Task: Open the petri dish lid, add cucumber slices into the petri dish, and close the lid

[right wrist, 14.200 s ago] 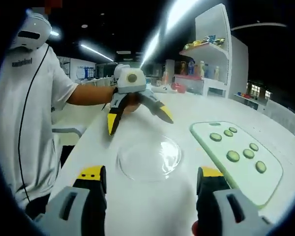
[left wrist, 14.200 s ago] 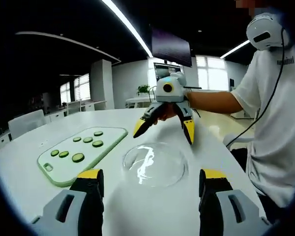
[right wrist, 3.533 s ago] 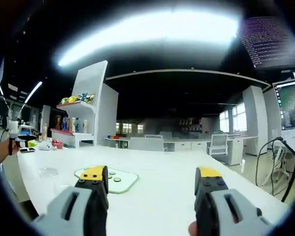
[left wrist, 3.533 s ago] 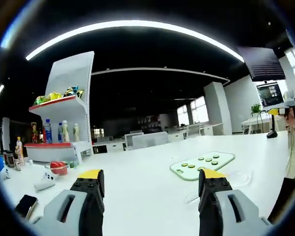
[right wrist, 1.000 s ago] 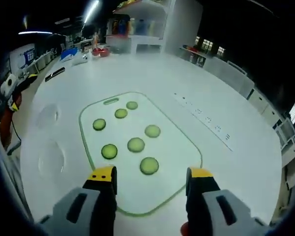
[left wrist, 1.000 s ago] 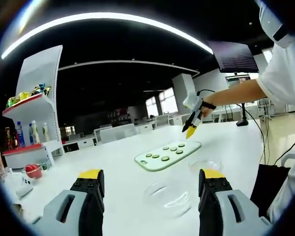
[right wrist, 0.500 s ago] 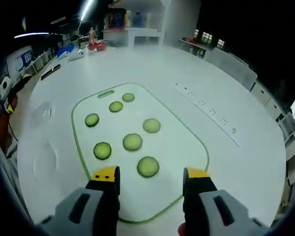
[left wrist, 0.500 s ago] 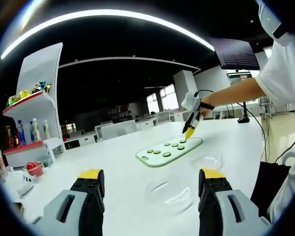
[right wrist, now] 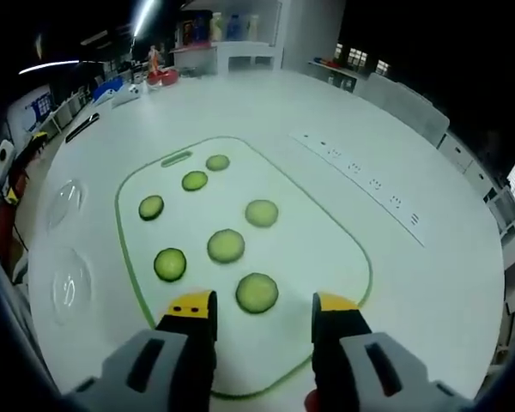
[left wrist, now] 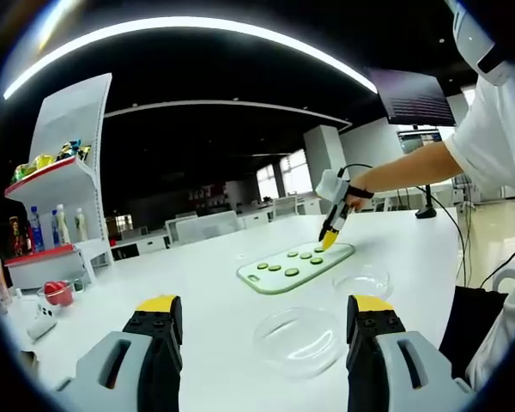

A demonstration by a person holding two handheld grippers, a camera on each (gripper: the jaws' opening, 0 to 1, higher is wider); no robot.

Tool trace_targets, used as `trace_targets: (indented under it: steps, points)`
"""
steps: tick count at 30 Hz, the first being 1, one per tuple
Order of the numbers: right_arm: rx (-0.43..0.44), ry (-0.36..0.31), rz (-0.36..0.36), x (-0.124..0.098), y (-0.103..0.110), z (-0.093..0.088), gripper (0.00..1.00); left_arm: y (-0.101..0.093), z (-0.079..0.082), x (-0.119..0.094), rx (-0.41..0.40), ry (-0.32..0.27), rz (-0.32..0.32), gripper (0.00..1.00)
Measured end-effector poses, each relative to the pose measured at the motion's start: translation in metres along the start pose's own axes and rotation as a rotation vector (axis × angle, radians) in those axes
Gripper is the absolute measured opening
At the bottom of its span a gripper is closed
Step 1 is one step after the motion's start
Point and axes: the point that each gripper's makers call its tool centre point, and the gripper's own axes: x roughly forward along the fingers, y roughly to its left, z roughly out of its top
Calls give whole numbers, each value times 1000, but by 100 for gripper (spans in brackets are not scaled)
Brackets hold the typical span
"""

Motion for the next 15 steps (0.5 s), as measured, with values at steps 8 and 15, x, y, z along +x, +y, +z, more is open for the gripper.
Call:
trace_targets:
  steps: [8, 15]
  points:
    - [19, -1, 6, 6, -5, 0, 35, 0, 0, 1, -2, -4, -5, 79]
    - [55, -3, 26, 9, 1, 0, 32, 1, 1, 0, -7, -5, 1, 79]
